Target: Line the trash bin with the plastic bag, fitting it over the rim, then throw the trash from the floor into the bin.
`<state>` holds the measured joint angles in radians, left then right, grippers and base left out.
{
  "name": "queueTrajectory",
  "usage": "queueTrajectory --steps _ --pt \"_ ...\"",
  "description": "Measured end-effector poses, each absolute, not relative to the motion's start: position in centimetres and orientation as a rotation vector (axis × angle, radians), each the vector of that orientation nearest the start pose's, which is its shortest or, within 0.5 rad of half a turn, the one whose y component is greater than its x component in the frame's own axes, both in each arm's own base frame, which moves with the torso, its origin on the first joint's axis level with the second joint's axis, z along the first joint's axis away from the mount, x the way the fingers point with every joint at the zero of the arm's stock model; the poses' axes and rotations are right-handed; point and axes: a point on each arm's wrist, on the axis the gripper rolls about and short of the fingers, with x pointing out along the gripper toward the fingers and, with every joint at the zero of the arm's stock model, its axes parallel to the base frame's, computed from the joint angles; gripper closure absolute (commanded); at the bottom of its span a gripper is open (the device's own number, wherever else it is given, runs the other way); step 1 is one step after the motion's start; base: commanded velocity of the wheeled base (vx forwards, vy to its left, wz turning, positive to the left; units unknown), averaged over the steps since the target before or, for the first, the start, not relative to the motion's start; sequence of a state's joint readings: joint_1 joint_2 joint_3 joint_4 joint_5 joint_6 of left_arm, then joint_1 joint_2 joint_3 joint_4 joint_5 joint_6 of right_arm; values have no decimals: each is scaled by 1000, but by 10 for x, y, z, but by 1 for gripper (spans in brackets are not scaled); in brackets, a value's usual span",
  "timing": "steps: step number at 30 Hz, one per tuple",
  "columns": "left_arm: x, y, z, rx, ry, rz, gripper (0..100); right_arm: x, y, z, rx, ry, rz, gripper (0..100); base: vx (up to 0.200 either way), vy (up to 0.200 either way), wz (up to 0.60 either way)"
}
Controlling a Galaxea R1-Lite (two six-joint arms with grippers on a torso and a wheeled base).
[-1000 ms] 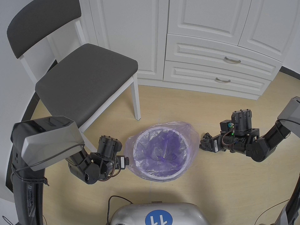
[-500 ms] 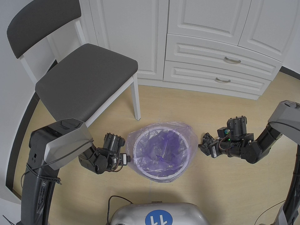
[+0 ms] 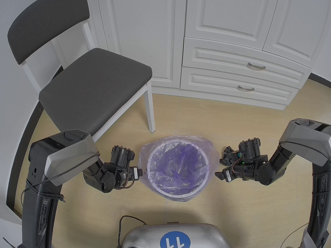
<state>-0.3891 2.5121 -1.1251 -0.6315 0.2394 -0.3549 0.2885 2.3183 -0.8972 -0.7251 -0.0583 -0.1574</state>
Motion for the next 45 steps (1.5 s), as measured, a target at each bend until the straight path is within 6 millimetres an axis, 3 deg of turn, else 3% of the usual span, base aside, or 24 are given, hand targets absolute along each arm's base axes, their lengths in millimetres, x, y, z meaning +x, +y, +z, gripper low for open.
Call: queueTrajectory --steps 8,12,18,28,37,45 --pt "358 -147 -40 -121 741 -59 0 367 111 -14 -277 685 290 0 0 0 0" --pt "345 -140 -36 -85 729 19 0 369 109 -19 -278 693 290 0 0 0 0" --pt "339 -129 -31 -72 708 93 0 390 105 -21 -275 655 274 0 0 0 0" --pt "330 -124 -8 -93 588 87 0 435 117 -36 -266 593 271 0 0 0 0" --pt "328 -124 7 -86 549 71 0 447 120 -55 -299 852 281 0 0 0 0" --pt "326 -124 19 -84 520 59 0 462 124 -47 -235 968 245 0 0 0 0"
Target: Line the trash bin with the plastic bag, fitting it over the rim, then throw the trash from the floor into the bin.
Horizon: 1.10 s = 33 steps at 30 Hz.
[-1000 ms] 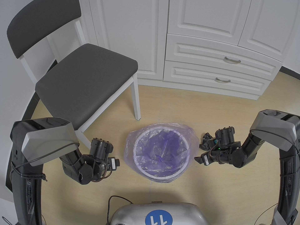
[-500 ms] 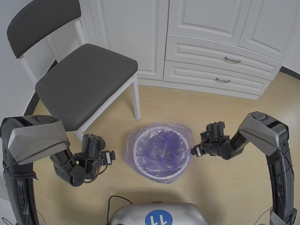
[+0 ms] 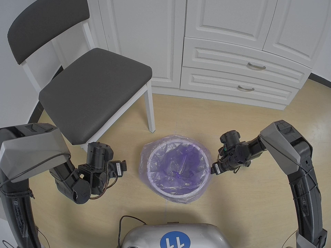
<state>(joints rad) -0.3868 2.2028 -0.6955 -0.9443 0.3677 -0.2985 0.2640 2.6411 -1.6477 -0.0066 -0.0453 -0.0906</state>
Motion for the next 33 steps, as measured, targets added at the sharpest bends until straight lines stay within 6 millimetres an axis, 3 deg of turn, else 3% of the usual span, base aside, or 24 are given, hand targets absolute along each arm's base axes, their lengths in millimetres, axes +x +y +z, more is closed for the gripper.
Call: queueTrajectory --steps 7,13,21,28,33 --pt "321 -125 28 -87 507 41 0 477 121 -32 -157 789 215 0 0 0 0" --pt "306 -126 27 -22 582 -6 0 466 116 -23 -141 761 233 0 0 0 0" --pt "303 -128 16 0 611 -23 0 460 123 -24 -160 768 271 0 0 0 0" --pt "298 -131 17 17 624 -44 0 477 132 -21 -152 710 278 0 0 0 0" --pt "294 -132 17 21 634 -58 0 501 139 -8 -103 632 263 0 0 0 0"
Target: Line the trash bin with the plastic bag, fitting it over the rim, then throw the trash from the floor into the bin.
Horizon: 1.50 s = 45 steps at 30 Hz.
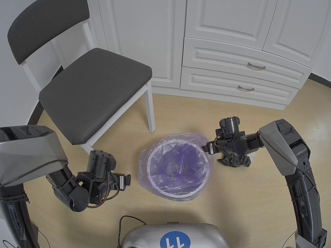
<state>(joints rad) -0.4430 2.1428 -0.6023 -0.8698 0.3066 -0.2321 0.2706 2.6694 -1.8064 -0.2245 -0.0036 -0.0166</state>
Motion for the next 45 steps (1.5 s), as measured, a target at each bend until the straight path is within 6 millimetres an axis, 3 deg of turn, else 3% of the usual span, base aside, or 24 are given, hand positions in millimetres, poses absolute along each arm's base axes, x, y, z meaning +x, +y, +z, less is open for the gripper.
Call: queueTrajectory --steps 9,16,22,28,36,45 --pt "288 -134 16 25 640 -78 0 525 147 -10 62 537 241 0 0 0 0" --pt "285 -143 17 16 622 -105 0 529 143 3 207 470 196 0 0 0 0" --pt "283 -151 18 -10 604 -126 0 510 136 12 178 529 181 0 0 0 0" --pt "282 -153 23 -33 583 -128 0 475 130 19 -13 636 220 0 0 0 0" --pt "281 -127 23 -37 569 11 0 447 123 20 -216 733 292 0 0 0 0" --pt "271 -110 35 -51 526 64 0 439 117 5 -252 844 330 0 0 0 0"
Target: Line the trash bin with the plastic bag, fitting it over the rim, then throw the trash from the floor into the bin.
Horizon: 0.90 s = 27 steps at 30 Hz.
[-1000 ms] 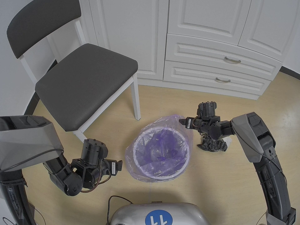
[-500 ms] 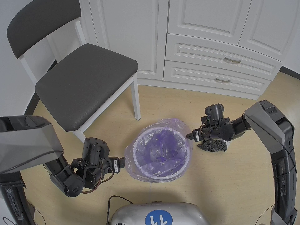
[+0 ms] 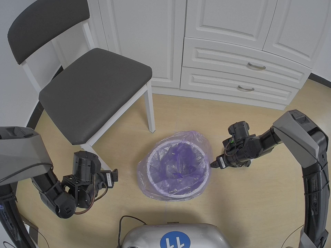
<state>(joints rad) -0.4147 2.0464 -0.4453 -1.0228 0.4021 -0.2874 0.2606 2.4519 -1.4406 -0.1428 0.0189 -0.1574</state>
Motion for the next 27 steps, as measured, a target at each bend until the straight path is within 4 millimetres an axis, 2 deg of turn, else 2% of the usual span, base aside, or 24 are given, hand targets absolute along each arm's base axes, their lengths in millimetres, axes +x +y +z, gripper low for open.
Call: queueTrajectory --steps 8,14,22,27 --pt "271 -109 41 -66 495 57 0 460 124 -17 -232 874 332 0 0 0 0" --pt "271 -108 43 -81 471 55 0 493 131 -18 -152 824 308 0 0 0 0" --pt "269 -99 50 -99 441 78 0 526 129 -32 -30 610 293 0 0 0 0" --pt "266 -93 57 -109 423 91 0 536 129 -20 42 442 275 0 0 0 0"
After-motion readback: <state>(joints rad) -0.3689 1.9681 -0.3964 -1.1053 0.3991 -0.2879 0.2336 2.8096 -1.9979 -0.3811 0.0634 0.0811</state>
